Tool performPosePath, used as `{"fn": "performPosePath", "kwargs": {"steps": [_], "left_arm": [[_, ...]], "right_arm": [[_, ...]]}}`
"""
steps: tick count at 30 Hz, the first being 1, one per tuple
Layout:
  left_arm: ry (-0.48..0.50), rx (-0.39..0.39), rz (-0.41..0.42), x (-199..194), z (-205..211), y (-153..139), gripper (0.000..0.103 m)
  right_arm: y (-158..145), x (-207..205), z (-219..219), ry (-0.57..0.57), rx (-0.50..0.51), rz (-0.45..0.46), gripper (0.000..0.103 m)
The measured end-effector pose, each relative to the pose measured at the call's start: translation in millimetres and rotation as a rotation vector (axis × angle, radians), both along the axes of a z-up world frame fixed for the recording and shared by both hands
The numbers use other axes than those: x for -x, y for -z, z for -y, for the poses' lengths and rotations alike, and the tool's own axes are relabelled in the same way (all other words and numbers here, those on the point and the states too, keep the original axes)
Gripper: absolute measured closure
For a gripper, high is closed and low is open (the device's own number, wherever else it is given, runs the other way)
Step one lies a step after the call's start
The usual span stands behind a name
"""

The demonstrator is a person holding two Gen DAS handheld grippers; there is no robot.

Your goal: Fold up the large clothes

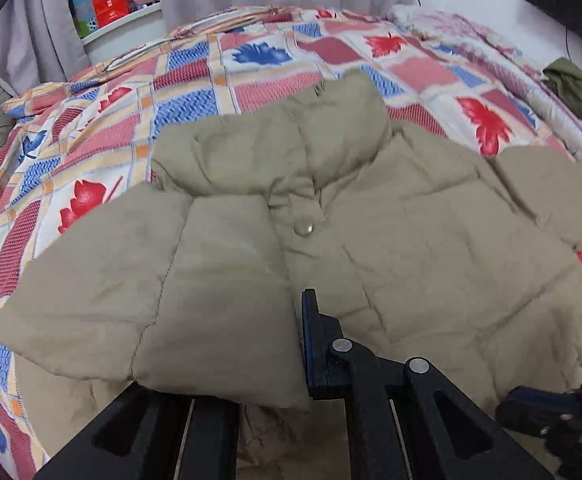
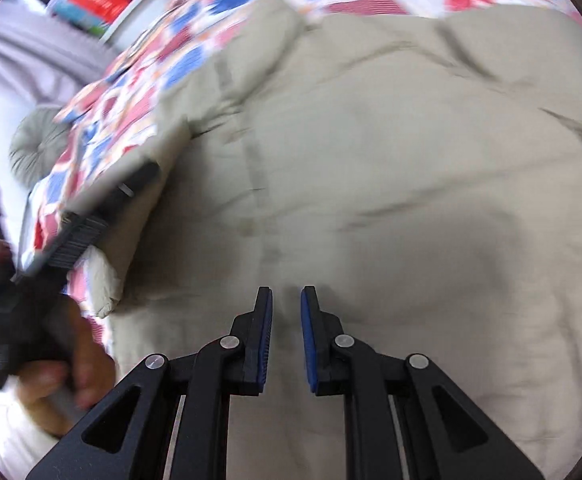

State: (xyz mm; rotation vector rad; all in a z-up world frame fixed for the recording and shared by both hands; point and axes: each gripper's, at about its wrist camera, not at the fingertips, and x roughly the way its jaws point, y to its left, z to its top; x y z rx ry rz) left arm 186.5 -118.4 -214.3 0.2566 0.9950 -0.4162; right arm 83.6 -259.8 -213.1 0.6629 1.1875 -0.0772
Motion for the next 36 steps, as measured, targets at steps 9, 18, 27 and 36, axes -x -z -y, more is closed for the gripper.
{"fn": "performPosePath", "kwargs": {"steps": [9, 18, 27, 36], "left_arm": [[0.031, -0.057, -0.031, 15.0, -11.1, 3.4, 0.092], [0.041, 0.013, -0.119, 26.6, -38.2, -6.8, 0.091], [-0.025, 0.025, -0.079, 50.5, -67.2, -17.7, 0.0], [-0.363, 0.248, -0.105, -10.2, -221.8, -44.9, 0.001]], "right_arm": [[9.9, 7.7, 17.9, 0.008, -0.014, -0.019, 0.087], [-8.4, -6.0, 4.0, -0.032, 0.038, -0.014, 0.087], [-8.7, -11.9, -15.0, -0.071, 0.061, -0.038, 0.086], [-56.8, -32.7, -76.3, -0.304, 0.286, 0.124, 0.019]]}}
